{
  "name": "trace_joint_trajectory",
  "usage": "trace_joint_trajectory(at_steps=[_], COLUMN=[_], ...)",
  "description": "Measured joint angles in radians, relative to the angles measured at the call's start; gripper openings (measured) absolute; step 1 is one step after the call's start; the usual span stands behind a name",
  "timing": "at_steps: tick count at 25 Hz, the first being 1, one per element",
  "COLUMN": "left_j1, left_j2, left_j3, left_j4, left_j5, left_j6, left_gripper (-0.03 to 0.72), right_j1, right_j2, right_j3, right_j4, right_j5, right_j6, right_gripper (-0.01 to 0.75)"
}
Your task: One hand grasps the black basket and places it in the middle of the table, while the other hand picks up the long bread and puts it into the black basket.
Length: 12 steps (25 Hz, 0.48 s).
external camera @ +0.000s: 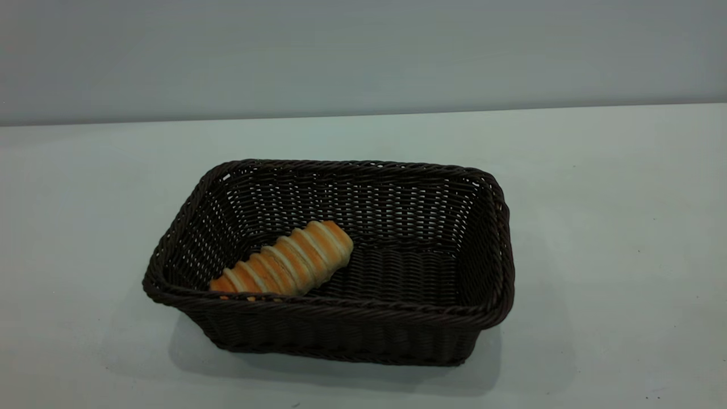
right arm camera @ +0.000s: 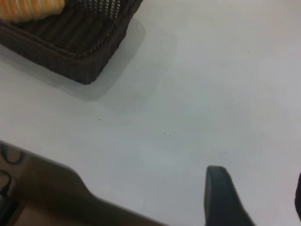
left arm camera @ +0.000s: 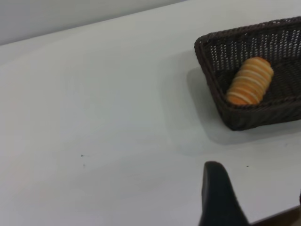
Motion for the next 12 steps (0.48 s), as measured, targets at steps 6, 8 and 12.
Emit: trace_joint_trajectory(at_steps=[6,8,12], left_j1=[0.0,0.0,0.0], left_j2=[-0.001,-0.001,-0.001], left_j3=[0.004,0.026,0.099], left_j4=[-0.103,-0.109,-0.114], left_j5=[-0.003,-0.004,-0.004], left_j6=[0.032,0.061,0.084], left_gripper=[0.448,0.448,0.448], right_j1=[0.0,0.0,0.0], right_j2=[0.0,0.0,0.0], right_j3=[0.0,0.0,0.0], right_j4=[0.0,0.0,0.0], right_j5=[0.0,0.0,0.0], right_j6=[0.0,0.0,0.0], right_gripper=[0.388,0.388,0.388])
